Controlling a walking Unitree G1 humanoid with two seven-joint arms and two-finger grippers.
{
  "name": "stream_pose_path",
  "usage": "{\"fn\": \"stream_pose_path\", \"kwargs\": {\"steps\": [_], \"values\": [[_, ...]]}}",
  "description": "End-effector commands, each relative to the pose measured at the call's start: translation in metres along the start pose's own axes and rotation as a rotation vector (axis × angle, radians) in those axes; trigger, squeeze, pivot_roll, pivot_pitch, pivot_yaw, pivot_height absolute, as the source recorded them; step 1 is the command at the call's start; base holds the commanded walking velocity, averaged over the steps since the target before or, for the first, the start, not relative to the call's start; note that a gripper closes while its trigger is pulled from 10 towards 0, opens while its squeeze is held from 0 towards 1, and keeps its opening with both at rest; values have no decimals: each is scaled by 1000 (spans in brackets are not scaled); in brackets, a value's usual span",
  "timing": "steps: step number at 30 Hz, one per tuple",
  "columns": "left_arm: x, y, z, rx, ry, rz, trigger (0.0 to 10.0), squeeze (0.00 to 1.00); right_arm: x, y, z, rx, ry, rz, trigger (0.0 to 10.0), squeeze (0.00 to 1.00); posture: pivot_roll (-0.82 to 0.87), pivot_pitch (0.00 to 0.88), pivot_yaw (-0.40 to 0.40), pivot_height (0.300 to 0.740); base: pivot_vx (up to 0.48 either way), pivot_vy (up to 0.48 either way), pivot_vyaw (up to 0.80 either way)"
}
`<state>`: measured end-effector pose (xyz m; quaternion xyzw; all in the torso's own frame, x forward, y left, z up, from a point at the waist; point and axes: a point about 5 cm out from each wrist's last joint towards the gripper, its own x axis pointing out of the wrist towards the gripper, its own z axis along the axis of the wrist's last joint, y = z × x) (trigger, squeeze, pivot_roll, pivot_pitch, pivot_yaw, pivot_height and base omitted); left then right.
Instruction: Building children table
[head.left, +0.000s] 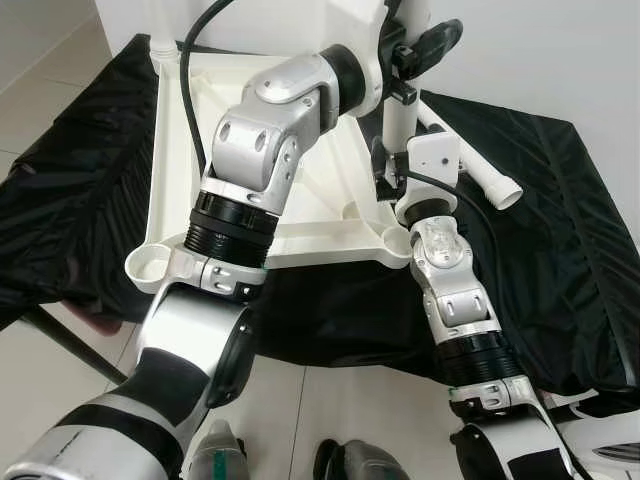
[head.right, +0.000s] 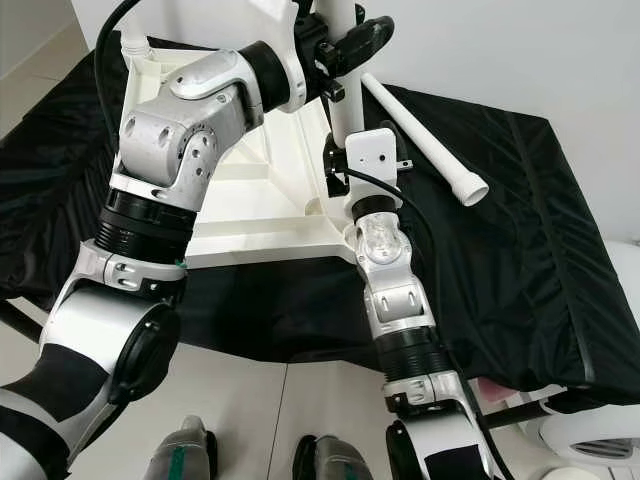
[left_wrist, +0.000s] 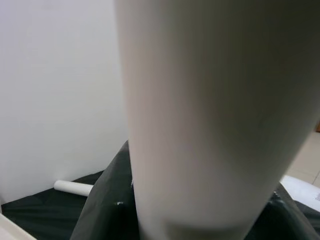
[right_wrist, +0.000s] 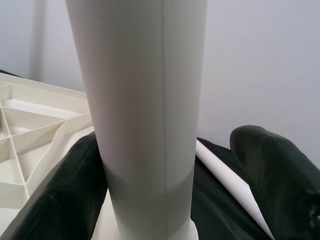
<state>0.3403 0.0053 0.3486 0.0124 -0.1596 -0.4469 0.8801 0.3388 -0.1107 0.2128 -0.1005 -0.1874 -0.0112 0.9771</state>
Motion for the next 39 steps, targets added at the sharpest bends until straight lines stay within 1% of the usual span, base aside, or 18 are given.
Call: {"fn": "stream_pose_path", "kwargs": {"steps": [1, 8, 11, 14, 15, 16, 18, 19, 22, 23, 24, 25, 28, 29, 30, 39], "values": [[-1, 11, 11, 27, -34, 235, 10000, 0, -3, -12, -12, -48, 54, -80, 10000, 0, 66, 1, -106, 740, 0, 0, 0], [0, 11, 11, 30, -37, 227, 10000, 0, -1, -5, -6, -109, 24, -102, 10000, 0, 68, 6, -109, 740, 0, 0, 0], [0, 10, 10, 29, -38, 223, 10000, 0, 0, -2, -3, -120, 13, -107, 10000, 0, 70, 8, -109, 740, 0, 0, 0], [1, 9, 10, 27, -38, 217, 10000, 0, 1, -1, -2, -109, 14, -110, 10000, 0, 72, 7, -110, 740, 0, 0, 0], [1, 9, 10, 26, -39, 215, 10000, 0, 2, -1, -1, -113, 12, -120, 8588, 0, 72, 8, -111, 740, 0, 0, 0], [2, 8, 11, 25, -40, 213, 10000, 0, 2, -2, 0, -120, 8, -134, 5804, 0, 72, 8, -111, 740, 0, 0, 0], [2, 8, 11, 24, -41, 212, 10000, 0, 2, -2, 0, -126, 4, -145, 5804, 0, 72, 8, -111, 740, 0, 0, 0], [2, 8, 11, 23, -42, 211, 10000, 0, 4, -3, 1, -144, 0, -158, 4549, 0, 70, 7, -112, 740, 0, 0, 0], [3, 7, 11, 23, -42, 210, 10000, 0, 5, -4, 1, -145, 3, -168, 4510, 0, 70, 7, -113, 740, 0, 0, 0], [3, 7, 11, 23, -42, 210, 10000, 0, 5, -4, 1, -143, 4, -171, 3725, 0, 70, 7, -113, 740, 0, 0, 0], [3, 6, 11, 23, -43, 208, 10000, 0, 5, -5, 1, -139, 6, -178, 3725, 0, 69, 8, -114, 740, 0, 0, 0], [3, 6, 10, 20, -44, 207, 10000, 0, 6, -6, 2, -145, 4, -192, 1059, 0, 70, 9, -115, 740, 0, 0, 0], [3, 5, 10, 17, -45, 205, 10000, 0, 6, -7, 3, -153, 1, -209, 1059, 0, 70, 9, -115, 740, 0, 0, 0], [3, 5, 11, 17, -46, 205, 10000, 0, 7, -8, 3, -159, 2, -217, 0, 0, 72, 13, -118, 740, 0, 0, 0], [3, 5, 11, 19, -47, 206, 10000, 0, 8, -9, 4, -175, -2, -232, 0, 0, 72, 15, -117, 740, 0, 0, 0], [3, 3, 11, 23, -48, 195, 10000, 0, 10, -13, 3, -197, 8, -275, 0, 0, 73, 23, -112, 740, 0, 0, 0]]}}
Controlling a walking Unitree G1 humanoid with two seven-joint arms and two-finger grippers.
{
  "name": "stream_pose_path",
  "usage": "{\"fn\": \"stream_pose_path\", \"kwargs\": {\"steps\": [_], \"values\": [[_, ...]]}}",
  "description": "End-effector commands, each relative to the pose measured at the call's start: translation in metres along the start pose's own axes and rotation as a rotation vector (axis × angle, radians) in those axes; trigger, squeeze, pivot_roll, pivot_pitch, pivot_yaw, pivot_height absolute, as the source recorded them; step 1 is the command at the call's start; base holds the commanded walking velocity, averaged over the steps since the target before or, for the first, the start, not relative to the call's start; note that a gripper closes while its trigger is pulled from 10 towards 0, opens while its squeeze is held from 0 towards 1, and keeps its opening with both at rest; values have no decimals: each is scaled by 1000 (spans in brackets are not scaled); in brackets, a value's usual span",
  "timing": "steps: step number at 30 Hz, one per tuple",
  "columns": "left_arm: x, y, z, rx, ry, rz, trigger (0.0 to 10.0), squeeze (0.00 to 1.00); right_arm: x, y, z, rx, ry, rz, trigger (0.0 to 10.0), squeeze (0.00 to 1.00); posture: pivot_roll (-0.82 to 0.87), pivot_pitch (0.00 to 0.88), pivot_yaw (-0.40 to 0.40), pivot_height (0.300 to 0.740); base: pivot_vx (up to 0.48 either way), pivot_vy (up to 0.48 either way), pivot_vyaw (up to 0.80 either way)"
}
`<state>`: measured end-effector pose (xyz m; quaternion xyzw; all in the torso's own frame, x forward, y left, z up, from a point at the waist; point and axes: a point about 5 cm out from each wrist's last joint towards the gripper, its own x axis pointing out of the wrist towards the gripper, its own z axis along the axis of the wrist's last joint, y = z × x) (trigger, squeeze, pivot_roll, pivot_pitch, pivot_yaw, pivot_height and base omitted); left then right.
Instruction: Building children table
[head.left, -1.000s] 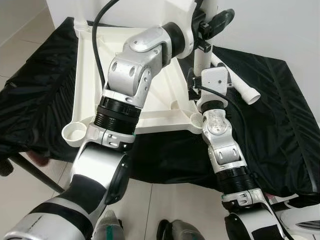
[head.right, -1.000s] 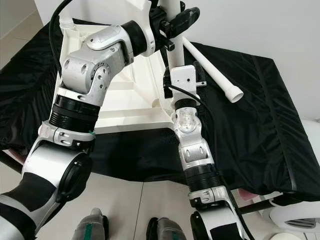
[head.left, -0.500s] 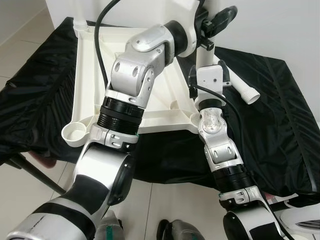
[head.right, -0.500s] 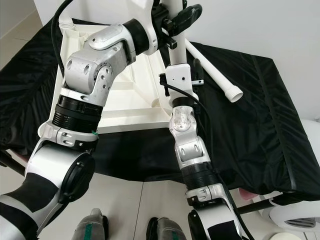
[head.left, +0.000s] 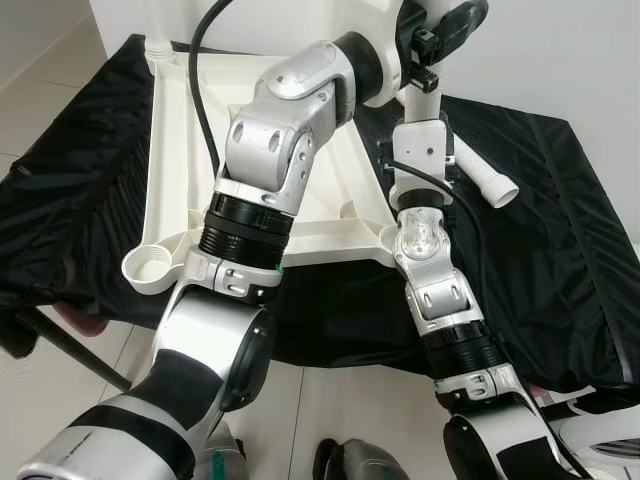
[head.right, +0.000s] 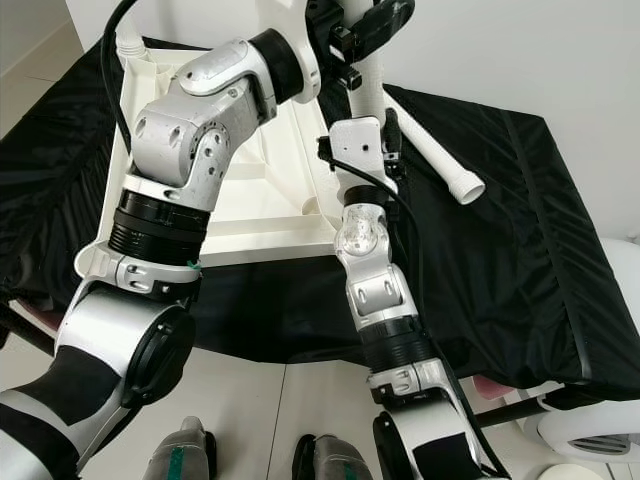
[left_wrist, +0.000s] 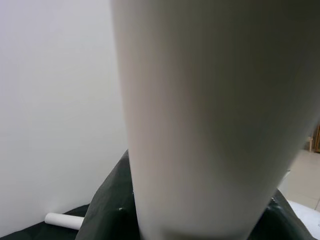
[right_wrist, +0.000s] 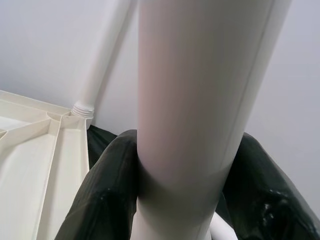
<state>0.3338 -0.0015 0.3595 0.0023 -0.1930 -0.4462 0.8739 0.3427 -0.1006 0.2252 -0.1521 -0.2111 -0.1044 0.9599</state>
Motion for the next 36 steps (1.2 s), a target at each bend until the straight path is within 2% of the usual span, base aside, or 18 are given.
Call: {"fn": "stream_pose_path", "kwargs": {"steps": [1, 2, 3, 4, 5, 6, 7, 8, 10, 15, 16, 18, 19, 26, 29, 32, 33, 36], "values": [[-2, 10, 0, 17, 23, 194, 10000, 0, 5, -19, -12, -63, 45, -103, 0, 0, 73, 23, -112, 740, 0, 0, 0], [-1, 8, 0, 11, 23, 181, 10000, 0, 5, -20, -14, -53, 64, -106, 10000, 0, 72, 24, -110, 740, 0, 0, 0], [-1, 6, -1, -23, 16, 163, 10000, 1000, 6, -21, -16, -18, 89, -98, 10000, 0, 72, 27, -108, 740, 0, 0, 0], [-1, 6, -1, -23, 16, 163, 10000, 1000, 6, -21, -16, -18, 89, -98, 10000, 0, 72, 27, -108, 740, 0, 0, 0], [-1, 3, -1, -48, 5, 145, 10000, 1000, 7, -23, -19, 39, 116, -89, 10000, 0, 71, 30, -105, 740, 0, 0, 0], [-1, 3, -1, -48, 5, 145, 10000, 1000, 7, -23, -19, 39, 116, -89, 10000, 0, 71, 30, -105, 740, 0, 0, 0], [-1, 0, -1, -72, -6, 129, 10000, 1000, 8, -26, -21, 99, 143, -80, 10000, 0, 71, 30, -104, 740, 0, 0, 0], [-1, 0, -1, -72, -6, 129, 10000, 1000, 8, -26, -21, 99, 143, -80, 10000, 0, 71, 30, -104, 740, 0, 0, 0], [-2, -3, 1, -93, -17, 106, 10000, 1000, 11, -32, -26, 176, 174, -78, 10000, 0, 72, 32, -102, 740, 0, 0, 0], [-3, -5, 1, -105, -17, 100, 10000, 1000, 13, -43, -31, 180, 191, -131, 10000, 0, 72, 35, -103, 740, 0, 0, 0], [-5, -5, 1, -110, -13, 98, 10000, 243, 15, -47, -32, 187, 193, -144, 10000, 0, 69, 37, -103, 740, 0, 0, 0], [-6, -5, 0, -113, -10, 97, 10000, 243, 16, -49, -32, 193, 193, -149, 10000, 0, 69, 38, -103, 740, 0, 0, 0], [-10, -3, -3, -110, 4, 108, 10000, 0, 18, -52, -32, 229, 199, -141, 10000, 0, 66, 39, -103, 740, 0, 0, 0], [-21, 1, -18, -107, 56, 150, 10000, 0, 24, -62, -30, 232, 169, -128, 10000, 0, 61, 44, -102, 740, 0, 0, 0], [-35, -3, -53, -80, 169, 177, 10000, 0, 26, -65, -16, 239, 42, -1, 10000, 0, 58, 47, -111, 740, 0, 0, 0], [-40, -4, -66, -81, 213, 176, 10000, 0, 24, -64, -12, 256, 5, 40, 10000, 0, 58, 47, -111, 740, 0, 0, 0], [-48, -6, -84, -52, 279, 175, 10000, 0, 22, -63, -8, 270, -24, 84, 10000, 0, 59, 46, -113, 740, 0, 0, 0], [-67, -15, -119, -13, 395, 154, 10000, 0, 16, -59, -5, 311, -41, 152, 10000, 0, 59, 48, -115, 740, 0, 0, 0]]}}
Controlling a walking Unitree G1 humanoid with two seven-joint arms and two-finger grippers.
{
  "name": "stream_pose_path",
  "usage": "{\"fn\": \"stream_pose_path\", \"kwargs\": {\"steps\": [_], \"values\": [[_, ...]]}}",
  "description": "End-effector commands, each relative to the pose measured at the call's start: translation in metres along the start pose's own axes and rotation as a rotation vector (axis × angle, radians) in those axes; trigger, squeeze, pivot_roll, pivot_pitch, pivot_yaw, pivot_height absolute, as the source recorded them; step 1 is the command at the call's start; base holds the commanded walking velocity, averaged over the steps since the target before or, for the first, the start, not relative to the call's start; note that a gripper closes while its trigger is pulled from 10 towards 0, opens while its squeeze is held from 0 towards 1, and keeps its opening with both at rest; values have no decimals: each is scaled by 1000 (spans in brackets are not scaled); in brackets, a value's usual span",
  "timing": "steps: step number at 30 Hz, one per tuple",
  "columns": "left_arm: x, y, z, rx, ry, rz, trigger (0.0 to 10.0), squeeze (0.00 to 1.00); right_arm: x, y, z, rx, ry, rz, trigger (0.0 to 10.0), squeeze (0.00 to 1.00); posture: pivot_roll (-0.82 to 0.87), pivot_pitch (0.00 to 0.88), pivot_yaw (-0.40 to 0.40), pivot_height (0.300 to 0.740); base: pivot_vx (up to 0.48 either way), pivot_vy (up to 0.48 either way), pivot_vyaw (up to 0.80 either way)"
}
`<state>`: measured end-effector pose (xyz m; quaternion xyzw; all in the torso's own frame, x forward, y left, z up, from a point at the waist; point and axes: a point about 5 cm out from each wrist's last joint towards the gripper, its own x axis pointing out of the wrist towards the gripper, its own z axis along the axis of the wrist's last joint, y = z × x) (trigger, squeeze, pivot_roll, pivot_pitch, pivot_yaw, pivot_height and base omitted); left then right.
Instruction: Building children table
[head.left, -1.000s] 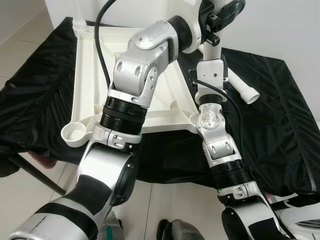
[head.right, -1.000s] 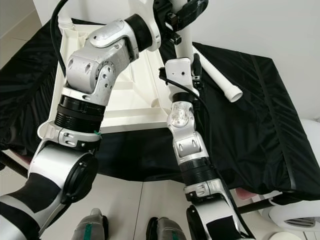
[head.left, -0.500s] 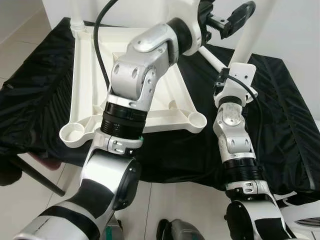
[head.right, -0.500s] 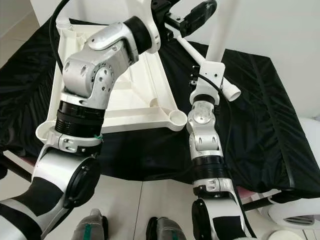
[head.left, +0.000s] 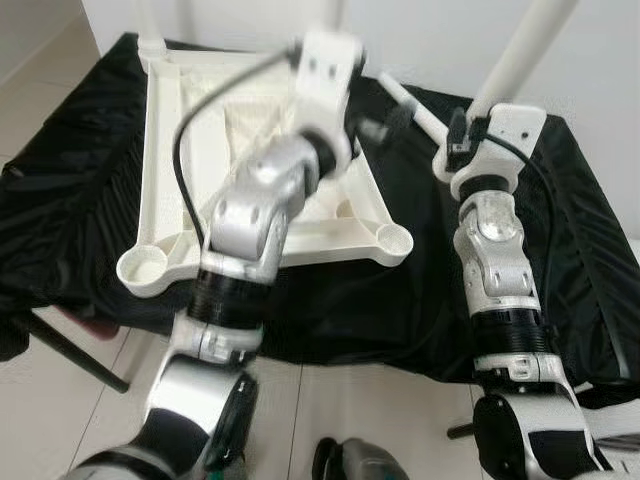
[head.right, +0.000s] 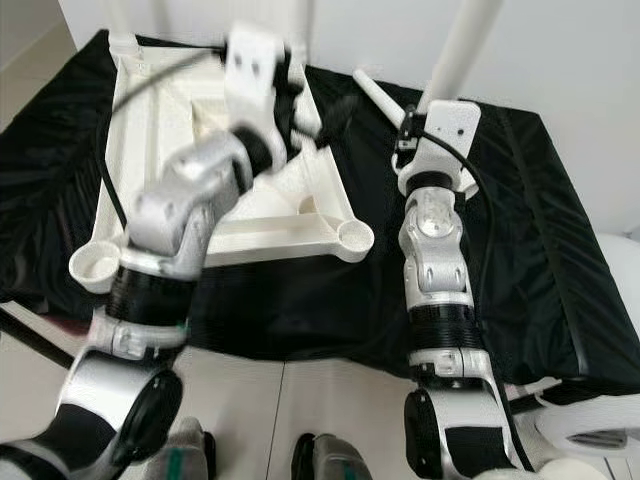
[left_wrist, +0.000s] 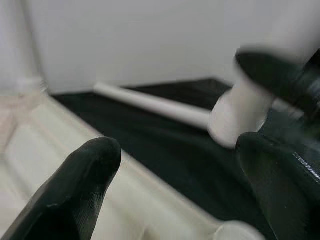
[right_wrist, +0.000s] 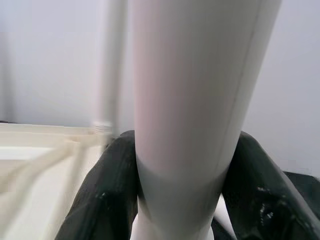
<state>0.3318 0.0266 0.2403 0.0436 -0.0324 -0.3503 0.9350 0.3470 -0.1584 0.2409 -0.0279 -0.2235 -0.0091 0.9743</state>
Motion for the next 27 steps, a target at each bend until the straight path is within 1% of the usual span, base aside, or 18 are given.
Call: {"fn": "stream_pose_path", "kwargs": {"steps": [1, 2, 4, 6, 7, 8, 9, 11, 13, 14, 17, 23, 25, 27], "values": [[-3, -11, -22, 56, 56, -58, 10000, 0, -4, 0, 3, 37, -15, 38, 10000, 0, 62, 45, -116, 740, 0, 0, 0], [-3, -11, -22, 56, 56, -58, 10000, 0, -4, 0, 3, 37, -15, 38, 10000, 0, 62, 45, -116, 740, 0, 0, 0], [-6, -15, -36, 78, 85, -74, 10000, 0, -7, 1, 2, 45, -16, 70, 10000, 0, 63, 45, -115, 740, 0, 0, 0], [-8, -18, -45, 96, 115, -86, 10000, 0, -10, 1, 1, 31, -17, 101, 10000, 0, 65, 44, -115, 740, 0, 0, 0], [-8, -21, -50, 138, 133, -108, 10000, 0, -12, 2, 0, 25, -15, 116, 10000, 0, 67, 41, -114, 740, 0, 0, 0], [-8, -21, -50, 138, 133, -108, 10000, 0, -12, 2, 0, 25, -15, 116, 10000, 0, 67, 41, -114, 740, 0, 0, 0], [-10, -26, -57, 212, 154, -162, 10000, 0, -14, 2, -2, 19, -9, 130, 10000, 0, 67, 38, -115, 740, 0, 0, 0], [-10, -26, -57, 212, 154, -162, 10000, 0, -14, 2, -2, 19, -9, 130, 10000, 0, 67, 38, -115, 740, 0, 0, 0], [-12, -32, -65, 286, 168, -215, 10000, 0, -15, 3, -4, 25, -8, 140, 10000, 0, 70, 33, -113, 740, 0, 0, 0], [-12, -32, -65, 286, 168, -215, 10000, 0, -15, 3, -4, 25, -8, 140, 10000, 0, 70, 33, -113, 740, 0, 0, 0], [-13, -35, -72, 331, 187, -247, 10000, 0, -15, 4, -5, 30, -10, 148, 10000, 0, 71, 31, -112, 740, 0, 0, 0], [-13, -40, -83, 363, 220, -280, 10000, 0, -14, 6, -4, 40, -12, 155, 10000, 0, 74, 19, -110, 740, 0, 0, 0], [-11, -42, -94, 373, 271, -287, 10000, 0, -14, 6, -5, 43, -10, 162, 10000, 0, 73, 12, -109, 740, 0, 0, 0], [-11, -42, -98, 375, 289, -287, 10000, 0, -15, 7, -5, 45, -9, 165, 10000, 0, 73, 11, -109, 740, 0, 0, 0]]}}
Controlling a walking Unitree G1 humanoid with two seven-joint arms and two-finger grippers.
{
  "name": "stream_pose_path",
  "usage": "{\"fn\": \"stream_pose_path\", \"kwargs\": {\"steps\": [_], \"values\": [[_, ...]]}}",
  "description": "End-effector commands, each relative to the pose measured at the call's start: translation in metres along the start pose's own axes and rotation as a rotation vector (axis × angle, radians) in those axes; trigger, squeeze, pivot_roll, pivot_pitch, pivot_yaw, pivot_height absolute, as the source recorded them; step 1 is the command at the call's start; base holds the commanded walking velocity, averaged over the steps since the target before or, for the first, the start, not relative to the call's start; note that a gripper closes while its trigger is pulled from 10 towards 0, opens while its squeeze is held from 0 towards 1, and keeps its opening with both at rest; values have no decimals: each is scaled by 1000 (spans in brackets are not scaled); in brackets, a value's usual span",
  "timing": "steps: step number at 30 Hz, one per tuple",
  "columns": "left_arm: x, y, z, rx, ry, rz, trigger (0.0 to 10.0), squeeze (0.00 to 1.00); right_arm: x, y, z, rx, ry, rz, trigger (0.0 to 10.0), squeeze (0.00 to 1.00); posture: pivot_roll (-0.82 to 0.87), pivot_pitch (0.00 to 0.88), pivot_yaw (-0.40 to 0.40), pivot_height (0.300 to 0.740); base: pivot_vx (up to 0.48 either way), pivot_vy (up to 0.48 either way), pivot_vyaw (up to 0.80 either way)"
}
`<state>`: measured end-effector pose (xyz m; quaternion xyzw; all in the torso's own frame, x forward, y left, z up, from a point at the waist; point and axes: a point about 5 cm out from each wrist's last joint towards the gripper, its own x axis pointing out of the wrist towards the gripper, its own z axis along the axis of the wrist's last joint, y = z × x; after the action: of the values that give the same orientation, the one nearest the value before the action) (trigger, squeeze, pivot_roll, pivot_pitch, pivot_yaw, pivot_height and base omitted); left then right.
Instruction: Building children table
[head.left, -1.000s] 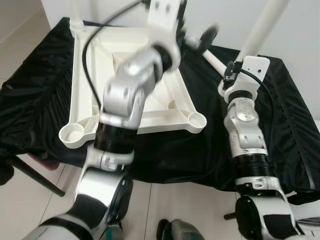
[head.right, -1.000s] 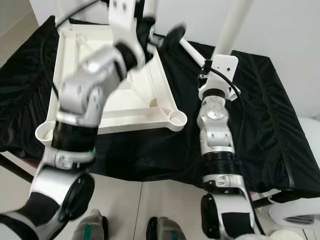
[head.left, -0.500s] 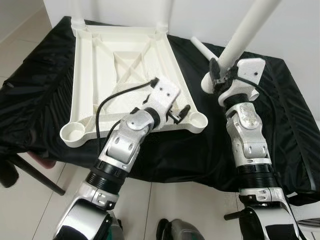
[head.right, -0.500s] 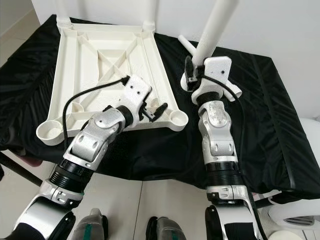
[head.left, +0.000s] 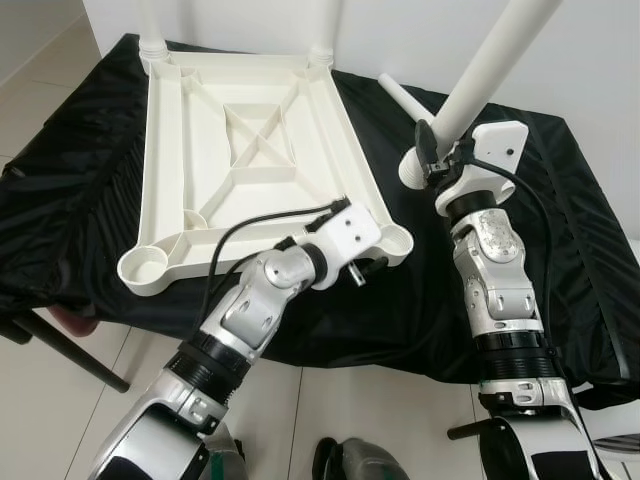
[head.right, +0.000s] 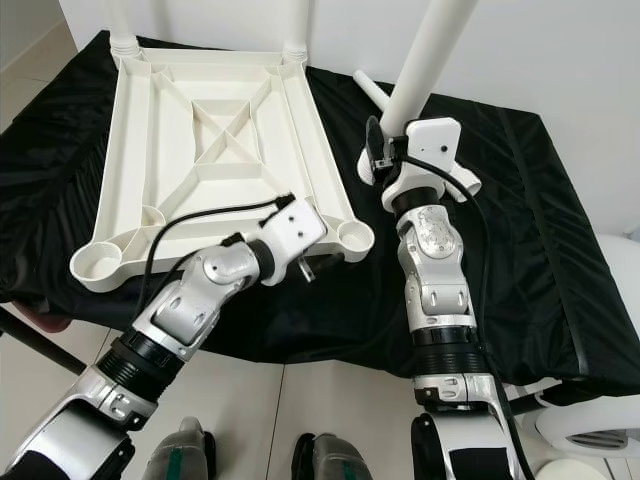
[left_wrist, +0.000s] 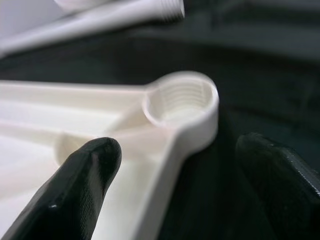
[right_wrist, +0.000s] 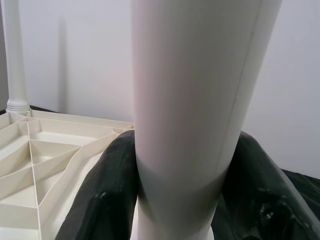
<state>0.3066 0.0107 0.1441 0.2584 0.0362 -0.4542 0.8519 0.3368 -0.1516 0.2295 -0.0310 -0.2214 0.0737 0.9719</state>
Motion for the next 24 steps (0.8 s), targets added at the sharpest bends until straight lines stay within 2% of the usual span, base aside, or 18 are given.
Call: {"fn": "stream_pose_path", "kwargs": {"steps": [1, 9, 13, 22, 23, 24], "values": [[5, -6, -7, 11, 48, -22, 10000, 0, -1, 0, 0, 13, -8, 4, 10000, 0, 71, 8, -107, 740, 0, 0, 0], [11, -7, -18, -2, 117, -36, 10000, 0, 0, 1, 0, 13, -9, 8, 10000, 0, 61, 0, -102, 740, 0, 0, 0], [17, 3, -23, -56, 150, -4, 10000, 0, 0, -1, 0, 5, -11, 6, 10000, 0, 56, 0, -98, 740, 0, 0, 0], [21, 13, -25, -78, 180, 6, 10000, 0, 0, -1, 0, 4, -9, 4, 10000, 0, 55, 0, -96, 740, 0, 0, 0], [23, 17, -24, -84, 181, 10, 5216, 0, 0, -1, 0, 7, -4, 5, 10000, 0, 52, 0, -95, 740, 0, 0, 0], [24, 18, -24, -86, 181, 11, 5216, 0, 0, -1, -1, 8, -1, 7, 10000, 0, 52, 0, -95, 740, 0, 0, 0]]}}
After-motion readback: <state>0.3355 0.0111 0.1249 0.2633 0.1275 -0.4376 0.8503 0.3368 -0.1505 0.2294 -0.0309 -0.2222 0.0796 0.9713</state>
